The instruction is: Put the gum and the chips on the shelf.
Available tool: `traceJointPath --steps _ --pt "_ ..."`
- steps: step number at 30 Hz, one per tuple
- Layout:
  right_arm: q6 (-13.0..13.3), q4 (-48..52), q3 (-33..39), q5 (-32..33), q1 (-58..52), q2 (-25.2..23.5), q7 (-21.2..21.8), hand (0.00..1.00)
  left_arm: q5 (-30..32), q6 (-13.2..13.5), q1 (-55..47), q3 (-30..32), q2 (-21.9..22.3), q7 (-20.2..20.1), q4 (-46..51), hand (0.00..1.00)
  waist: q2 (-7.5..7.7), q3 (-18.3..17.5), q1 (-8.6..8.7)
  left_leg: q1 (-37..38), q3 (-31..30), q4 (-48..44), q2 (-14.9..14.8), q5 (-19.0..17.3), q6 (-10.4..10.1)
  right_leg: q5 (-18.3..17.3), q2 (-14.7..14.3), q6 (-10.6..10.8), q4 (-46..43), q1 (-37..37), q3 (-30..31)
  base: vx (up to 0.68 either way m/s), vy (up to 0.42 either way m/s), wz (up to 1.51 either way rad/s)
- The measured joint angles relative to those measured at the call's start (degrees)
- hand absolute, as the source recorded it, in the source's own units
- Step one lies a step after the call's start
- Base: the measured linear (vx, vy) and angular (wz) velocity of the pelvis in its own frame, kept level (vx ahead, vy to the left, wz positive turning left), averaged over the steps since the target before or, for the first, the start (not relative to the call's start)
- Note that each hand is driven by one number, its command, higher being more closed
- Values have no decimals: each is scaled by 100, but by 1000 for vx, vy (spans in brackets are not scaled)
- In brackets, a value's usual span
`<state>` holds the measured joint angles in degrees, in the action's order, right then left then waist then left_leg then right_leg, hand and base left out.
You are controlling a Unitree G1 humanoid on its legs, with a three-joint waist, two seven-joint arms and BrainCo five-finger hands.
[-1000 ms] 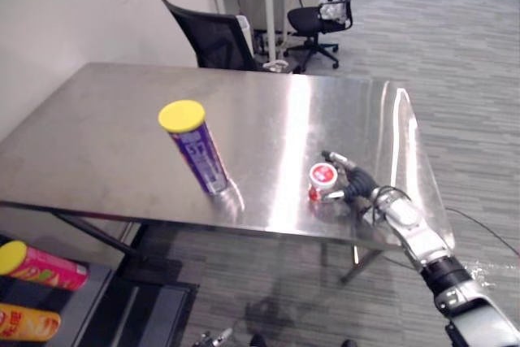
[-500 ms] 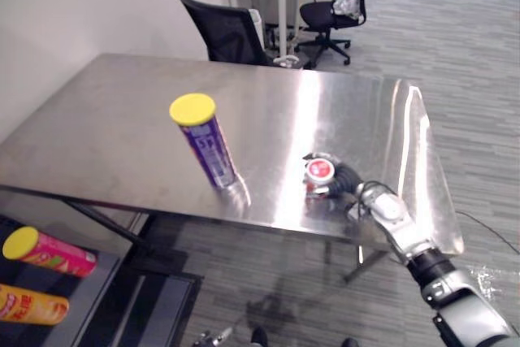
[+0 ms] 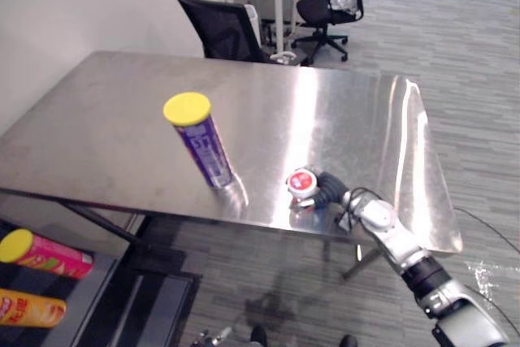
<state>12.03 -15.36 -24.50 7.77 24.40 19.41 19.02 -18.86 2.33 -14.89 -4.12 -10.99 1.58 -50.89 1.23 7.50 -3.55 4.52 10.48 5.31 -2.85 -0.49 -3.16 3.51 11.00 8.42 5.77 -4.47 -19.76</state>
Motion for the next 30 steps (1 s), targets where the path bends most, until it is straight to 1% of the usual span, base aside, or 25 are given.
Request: traceJointPath --steps 3,7,10,12,14,18,21,24,26,30 --pt "-4 553 328 6 -224 32 -171 100 0 1 2 1 -2 50 -8 0 2 -3 38 -2 11 -3 -1 0 1 0 0 0 -6 5 18 -5 -5 -1" --pt "-48 1654 1020 271 -551 358 -357 100 0 5 -2 10 -2 78 -10 0 12 -16 64 -4 15 -43 -9 -14 -6 0 1 0 -33 10 44 -5 -4 -1" --pt "-161 2294 1334 616 -676 543 -343 100 -1 11 -26 91 2 94 -72 0 30 -32 178 1 75 -51 -36 -24 -13 -2 -8 -2 -83 42 115 -28 -16 -12" --pt "-213 2659 1438 741 -796 637 -302 100 -1 12 -28 136 8 129 -125 0 48 -111 187 -13 163 -46 -55 -31 -22 -4 -21 -5 -110 132 204 -42 -17 -21" --pt "-275 3034 1585 923 -1034 770 -140 100 -1 20 -35 225 37 186 -150 0 86 -240 222 4 187 -34 -66 -32 -23 -8 -34 -12 -111 134 238 -12 -22 -8" --pt "-435 3224 1743 1146 -1116 776 -1 100 -3 46 -65 334 63 197 -178 0 135 -350 230 64 280 6 -87 -33 -29 -23 -52 -32 -155 172 316 -17 -16 -12" --pt "-441 3336 1800 1354 -1127 777 50 100 -3 102 -91 364 71 197 -179 0 170 -381 262 61 302 8 -86 -31 -26 -29 -48 -40 -195 205 343 -11 -7 -4" --pt "-458 3387 1865 1355 -1200 776 131 100 -2 142 -97 403 72 198 -179 0 206 -406 266 62 302 8 -84 -29 -24 -29 -47 -40 -197 204 347 0 0 0" --pt "-571 3447 1953 1354 -1344 776 148 100 -2 143 -101 412 71 212 -178 0 242 -436 266 68 300 8 -83 -29 -24 -29 -48 -40 -197 196 346 0 0 0" --pt "-662 3447 1963 1354 -1427 777 143 100 -4 142 -113 414 70 236 -179 0 258 -460 317 82 273 8 -80 -22 -19 -29 -43 -40 -199 159 315 -9 -14 4"
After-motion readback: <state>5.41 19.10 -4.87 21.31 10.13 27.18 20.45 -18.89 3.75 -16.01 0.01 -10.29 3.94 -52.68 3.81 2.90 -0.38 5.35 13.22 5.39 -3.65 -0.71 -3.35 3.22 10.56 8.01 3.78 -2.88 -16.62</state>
